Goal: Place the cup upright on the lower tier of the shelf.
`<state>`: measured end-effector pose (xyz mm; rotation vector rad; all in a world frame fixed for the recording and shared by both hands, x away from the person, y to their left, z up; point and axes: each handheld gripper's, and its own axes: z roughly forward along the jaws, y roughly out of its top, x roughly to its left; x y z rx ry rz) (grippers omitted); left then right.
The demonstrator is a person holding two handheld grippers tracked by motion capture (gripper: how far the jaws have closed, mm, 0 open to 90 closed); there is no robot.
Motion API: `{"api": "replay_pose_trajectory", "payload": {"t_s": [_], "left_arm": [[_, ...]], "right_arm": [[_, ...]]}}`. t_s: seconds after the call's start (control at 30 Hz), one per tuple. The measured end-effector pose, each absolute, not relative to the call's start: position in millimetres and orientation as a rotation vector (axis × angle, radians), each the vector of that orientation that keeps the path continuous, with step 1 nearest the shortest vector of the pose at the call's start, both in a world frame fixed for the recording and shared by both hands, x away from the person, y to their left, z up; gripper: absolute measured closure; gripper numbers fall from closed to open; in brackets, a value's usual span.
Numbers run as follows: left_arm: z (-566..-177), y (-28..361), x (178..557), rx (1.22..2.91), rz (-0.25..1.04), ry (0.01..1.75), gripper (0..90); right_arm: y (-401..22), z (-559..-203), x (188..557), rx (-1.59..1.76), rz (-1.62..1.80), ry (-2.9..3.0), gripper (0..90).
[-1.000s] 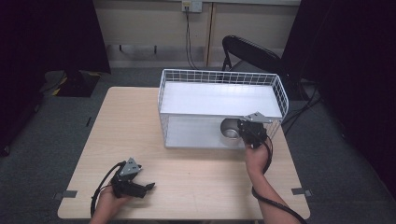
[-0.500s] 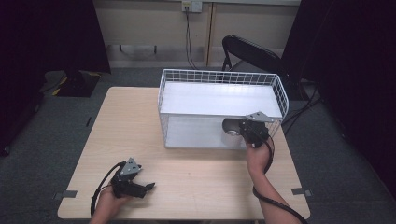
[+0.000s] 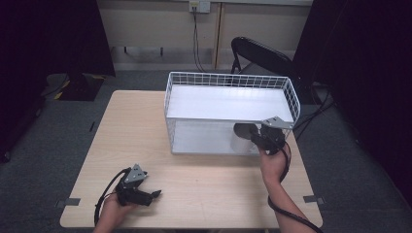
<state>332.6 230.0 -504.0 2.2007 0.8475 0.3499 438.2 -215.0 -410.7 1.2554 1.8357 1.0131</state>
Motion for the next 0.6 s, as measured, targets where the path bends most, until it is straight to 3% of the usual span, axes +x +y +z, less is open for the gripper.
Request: {"api": "replay_pose_trajectory", "payload": {"t_s": [0.37,0.5,0.6], "left_arm": [[-504,230,333,2.201,0.35,0.847,10.0],[-504,230,333,2.202,0.351,0.847,10.0],[-504,230,333,2.201,0.35,0.847,10.0]], "right_arm": [[-222,-408,409,1.274,1.114,1.911,38.9],[-222,-411,400,1.264,1.127,1.923,39.7],[-220,-419,389,1.262,1.128,1.972,47.7]]}}
